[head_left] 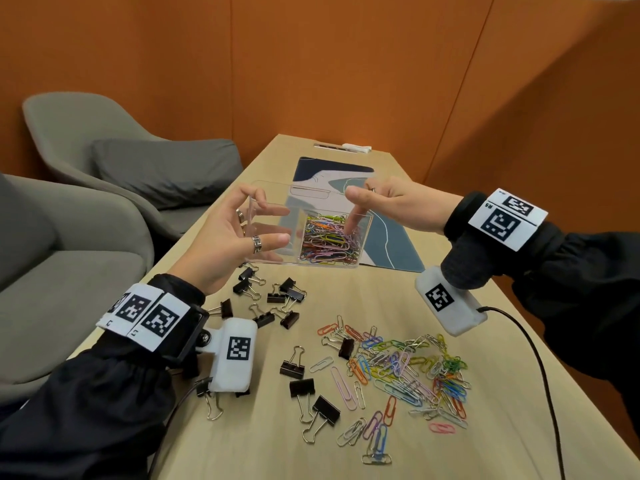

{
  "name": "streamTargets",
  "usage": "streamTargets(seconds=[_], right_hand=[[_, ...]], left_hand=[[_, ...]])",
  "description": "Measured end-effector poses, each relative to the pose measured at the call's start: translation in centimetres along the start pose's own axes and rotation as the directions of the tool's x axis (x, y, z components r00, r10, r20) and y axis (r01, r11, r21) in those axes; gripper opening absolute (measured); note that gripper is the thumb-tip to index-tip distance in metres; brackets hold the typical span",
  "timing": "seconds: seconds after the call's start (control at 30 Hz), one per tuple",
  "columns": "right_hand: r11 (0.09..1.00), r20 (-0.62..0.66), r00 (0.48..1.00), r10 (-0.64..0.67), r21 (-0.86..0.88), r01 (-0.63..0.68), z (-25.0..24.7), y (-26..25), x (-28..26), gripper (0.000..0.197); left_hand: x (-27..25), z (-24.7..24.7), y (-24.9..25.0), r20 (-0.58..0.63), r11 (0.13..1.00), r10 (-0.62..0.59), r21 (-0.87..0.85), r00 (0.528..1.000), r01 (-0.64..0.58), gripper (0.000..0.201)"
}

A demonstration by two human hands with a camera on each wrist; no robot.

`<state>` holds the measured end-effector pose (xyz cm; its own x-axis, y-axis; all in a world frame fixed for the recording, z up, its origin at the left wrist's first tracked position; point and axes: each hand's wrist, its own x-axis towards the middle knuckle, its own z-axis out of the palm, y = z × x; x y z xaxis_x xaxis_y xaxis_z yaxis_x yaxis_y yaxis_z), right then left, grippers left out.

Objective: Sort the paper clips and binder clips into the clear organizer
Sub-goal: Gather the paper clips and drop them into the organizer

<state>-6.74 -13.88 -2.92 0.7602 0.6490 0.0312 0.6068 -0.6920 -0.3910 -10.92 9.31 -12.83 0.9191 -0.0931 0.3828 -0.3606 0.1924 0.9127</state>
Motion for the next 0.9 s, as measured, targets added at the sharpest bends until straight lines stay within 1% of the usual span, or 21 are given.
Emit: streamTargets(seconds=[0.07,0.17,0.23,0.33,0.43,0.5,0.6,0.73,0.8,0.9], right_hand=[[0.999,-0.028,0.999,-0.023,0.040,0.024,0.1,0.5,-0.2,0.053],[0.991,-0.168,0.986,0.002,0.135,0.021,0.0,1.6,-0.2,0.042],[0.986,-0.193,0.981,-0.007,0.161,0.039,-0.1,1.7,-0.3,0.035],[0.994,-0.127,0.991,-0.052,0.092,0.064,0.1,1.0,0.1,0.031],[0.996,-0.034,0.998,-0.058,0.063,0.060,0.6,0.3,0.9,0.031],[0.997,-0.006,0.997,-0.071,0.038,0.071,0.7,-0.1,1.2,0.029],[0.997,-0.005,0.998,-0.070,-0.028,0.070,0.6,0.0,1.1,0.022],[0.998,-0.041,0.997,-0.061,0.012,0.062,0.0,0.2,0.6,0.021],[0.997,-0.061,0.995,-0.075,0.033,0.077,-0.1,0.1,0.4,0.018],[0.998,-0.066,0.996,-0.059,-0.006,0.059,0.1,0.4,0.5,0.024]], left_hand=[[0.0,0.0,0.0,-0.010,1.000,0.002,-0.012,1.000,-0.002,0.047],[0.1,-0.2,0.0,-0.026,1.000,0.011,-0.022,1.000,-0.011,0.046],[0.2,-0.2,-0.1,-0.039,1.000,0.020,-0.020,0.999,-0.020,0.046],[0.2,-0.1,-0.1,-0.043,1.000,0.018,-0.010,0.999,-0.018,0.045],[0.0,-0.1,0.0,-0.038,1.000,0.007,-0.009,0.999,-0.007,0.046],[0.0,0.0,0.0,-0.035,1.000,0.005,-0.007,0.999,-0.005,0.047],[0.0,0.1,0.0,-0.030,1.000,-0.002,0.009,1.000,0.002,0.049],[0.0,0.3,0.0,-0.032,1.000,-0.011,0.010,0.999,0.011,0.043],[-0.1,0.4,0.1,-0.036,1.000,-0.013,0.008,0.999,0.013,0.045],[-0.1,0.4,0.3,-0.049,1.000,-0.011,0.015,0.999,0.012,0.041]])
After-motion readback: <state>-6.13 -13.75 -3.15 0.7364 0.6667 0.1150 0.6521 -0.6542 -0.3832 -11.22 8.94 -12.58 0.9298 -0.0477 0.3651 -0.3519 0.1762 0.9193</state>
